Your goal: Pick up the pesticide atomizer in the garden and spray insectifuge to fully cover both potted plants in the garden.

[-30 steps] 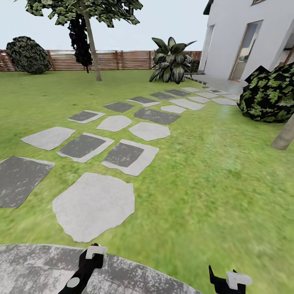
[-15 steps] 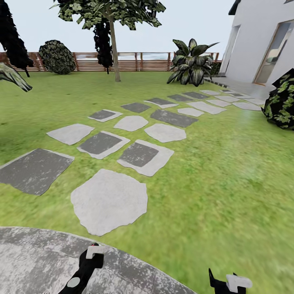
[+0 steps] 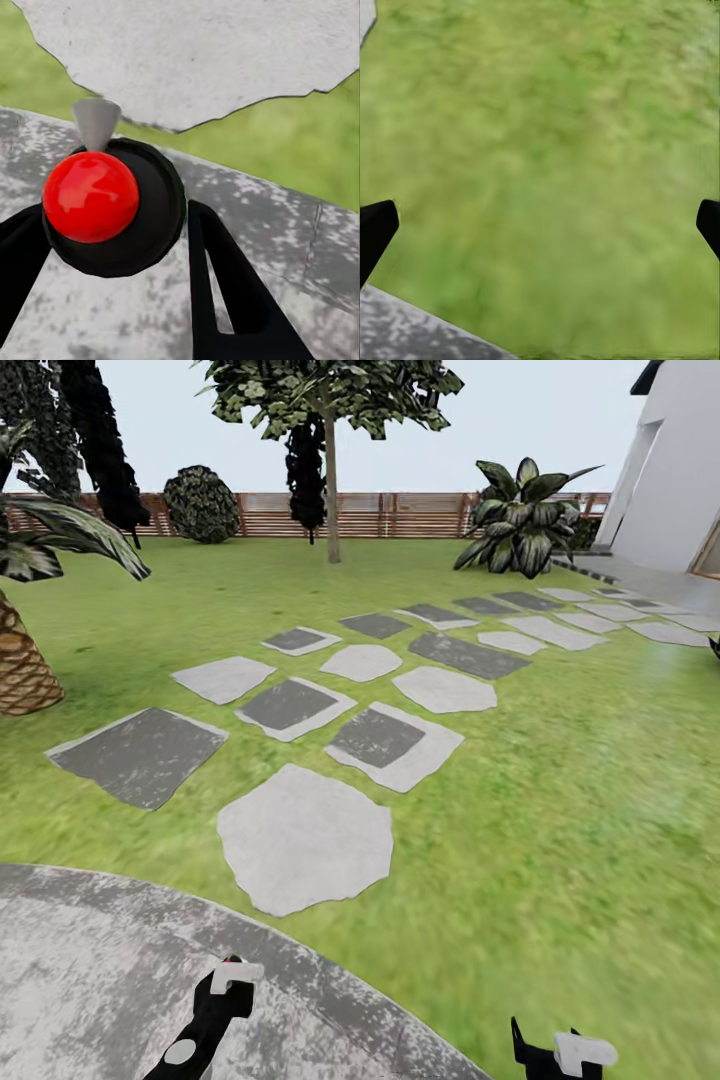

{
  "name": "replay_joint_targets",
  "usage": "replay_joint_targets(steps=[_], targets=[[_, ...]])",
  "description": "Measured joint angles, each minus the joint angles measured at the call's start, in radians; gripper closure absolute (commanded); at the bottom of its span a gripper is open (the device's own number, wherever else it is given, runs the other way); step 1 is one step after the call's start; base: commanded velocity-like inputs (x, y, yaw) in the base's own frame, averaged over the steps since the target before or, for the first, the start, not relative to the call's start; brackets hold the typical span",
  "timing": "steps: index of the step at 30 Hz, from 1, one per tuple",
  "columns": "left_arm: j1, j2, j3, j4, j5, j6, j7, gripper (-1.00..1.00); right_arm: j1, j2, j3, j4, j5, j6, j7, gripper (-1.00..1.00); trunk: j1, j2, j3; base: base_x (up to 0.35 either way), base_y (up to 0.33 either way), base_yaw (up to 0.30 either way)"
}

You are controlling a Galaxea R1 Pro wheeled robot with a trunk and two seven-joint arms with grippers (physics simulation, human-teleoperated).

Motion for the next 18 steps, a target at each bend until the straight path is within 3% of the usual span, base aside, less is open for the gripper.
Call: replay_joint_targets(steps=[11,18], targets=[[0.000,0.000,0.000,0.002,0.000,0.000,0.000,1.00,0.000,0.000,0.000,0.000,0.000,0.000,0.000,-1.00,0.000,0.000,0.007,-0.316,0.000,0.268],[0.000,0.000,0.000,0.002,0.000,0.000,0.000,1.00,0.000,0.000,0.000,0.000,0.000,0.000,0.000,-1.00,-0.001,0.000,0.011,-0.047,0.000,0.268]])
